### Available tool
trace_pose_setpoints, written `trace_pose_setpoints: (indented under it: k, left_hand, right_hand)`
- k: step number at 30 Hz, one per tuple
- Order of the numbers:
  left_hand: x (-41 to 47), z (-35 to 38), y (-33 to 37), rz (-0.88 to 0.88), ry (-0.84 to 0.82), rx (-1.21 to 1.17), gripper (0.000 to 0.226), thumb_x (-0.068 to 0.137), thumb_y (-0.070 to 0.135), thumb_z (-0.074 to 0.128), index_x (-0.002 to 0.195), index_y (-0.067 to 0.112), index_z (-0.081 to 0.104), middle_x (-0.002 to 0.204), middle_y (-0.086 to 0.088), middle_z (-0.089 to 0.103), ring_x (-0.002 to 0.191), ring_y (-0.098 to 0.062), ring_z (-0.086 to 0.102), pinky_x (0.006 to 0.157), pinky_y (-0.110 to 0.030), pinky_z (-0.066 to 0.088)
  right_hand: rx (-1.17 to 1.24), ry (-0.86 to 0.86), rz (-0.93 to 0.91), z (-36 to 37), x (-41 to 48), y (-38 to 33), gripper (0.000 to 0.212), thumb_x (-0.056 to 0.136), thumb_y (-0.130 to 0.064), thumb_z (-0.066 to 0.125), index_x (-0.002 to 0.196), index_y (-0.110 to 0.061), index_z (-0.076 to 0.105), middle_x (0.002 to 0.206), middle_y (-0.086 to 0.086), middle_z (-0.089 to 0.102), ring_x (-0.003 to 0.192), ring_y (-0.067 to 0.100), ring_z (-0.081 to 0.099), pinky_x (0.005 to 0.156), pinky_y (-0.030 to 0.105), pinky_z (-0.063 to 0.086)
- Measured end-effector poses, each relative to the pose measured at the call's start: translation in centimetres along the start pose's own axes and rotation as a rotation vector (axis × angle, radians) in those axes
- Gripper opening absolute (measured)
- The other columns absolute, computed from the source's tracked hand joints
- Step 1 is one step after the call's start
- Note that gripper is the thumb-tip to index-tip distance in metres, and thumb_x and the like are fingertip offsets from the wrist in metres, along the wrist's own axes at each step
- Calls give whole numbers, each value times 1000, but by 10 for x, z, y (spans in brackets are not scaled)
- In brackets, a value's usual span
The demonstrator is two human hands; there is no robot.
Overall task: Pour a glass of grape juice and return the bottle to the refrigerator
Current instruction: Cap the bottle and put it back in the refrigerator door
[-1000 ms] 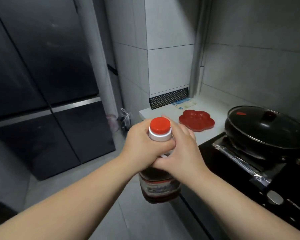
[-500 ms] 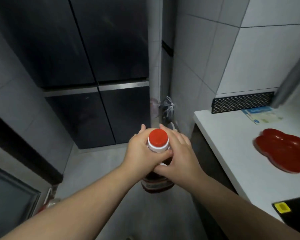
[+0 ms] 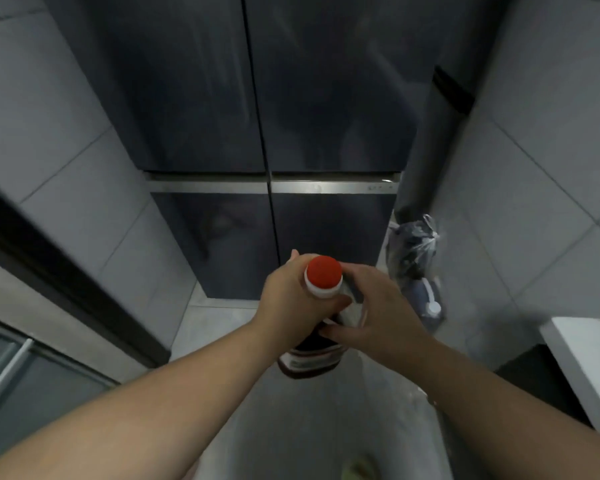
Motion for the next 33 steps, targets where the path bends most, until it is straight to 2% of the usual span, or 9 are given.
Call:
trace_pose_setpoints:
  k: [6,9,12,16,19,21,25,30,33]
  left_hand:
    - [87,-25,-55,-92,134,-57,34,61,29,87,88,27,66,86,13,72,90,2,66,110,-42,38]
    - [128,-35,-86,-182,148,-72,38,62,22,91,93,22,68,87,13,73,102,-7,66,112,-21,33]
    - [168,-50,-113,-233,193,-25,44,60,23,91,91,37,63,92,21,68,121,-19,57,96,5,25]
    - [221,-73,-146,-242,190,31,48,59,31,90,96,39,61,95,23,65,122,-14,56,102,1,17]
    - [254,-86,-169,-251,170,36,46,61,26,90,95,32,60,88,28,59,96,14,58,111,-19,27]
    - [278,-90,-193,-253,129,67,48,61,25,90,96,31,59,87,27,56,86,13,55,100,-7,34]
    - [320,-96,-231,-255,1,96,55,61,29,90,101,35,54,97,20,57,90,3,52,72,9,29]
    - [356,-102,-250,-127,-92,82,51,59,28,91,100,31,61,97,27,52,88,16,47,75,10,26]
    - [368,-103,-255,-64,-136,54,55,57,24,92,98,35,57,95,41,37,89,38,35,77,11,23]
  right_hand:
    - [37,-165,-29,39,120,46,79,58,-48,82,123,-61,39,121,-39,45,118,-9,42,101,23,36]
    - [100,-243,-17,55,174,62,80,56,-53,80,117,-72,33,119,-47,42,118,-11,42,99,17,35]
    - [195,-307,-5,74,225,70,76,59,-50,79,118,-70,36,123,-40,47,119,-7,47,101,21,39]
    - [510,-400,174,109,278,90,60,66,-43,67,123,-45,51,123,-18,59,117,2,55,100,32,47]
    - [694,-224,407,124,321,127,36,77,-29,62,112,-37,59,109,-18,66,113,9,59,89,27,47]
    - [710,-29,613,137,349,167,25,87,-31,60,111,-36,61,115,-14,65,116,12,56,88,27,44]
    - [996,174,1009,182,383,214,78,65,-70,67,129,-26,57,128,5,63,119,26,59,104,48,45]
    - [1317,264,1040,206,428,209,112,46,-86,69,139,-25,51,132,9,60,120,30,57,86,46,54]
    - [1365,370,1048,208,436,207,106,54,-84,54,141,-24,48,136,8,55,119,26,54,65,38,53]
Point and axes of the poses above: each hand's wrist, its own x-axis towards the middle knuckle, its own z-axis out of the palm, y = z × x, the point moved 9 cm from there along x, towards the middle knuckle
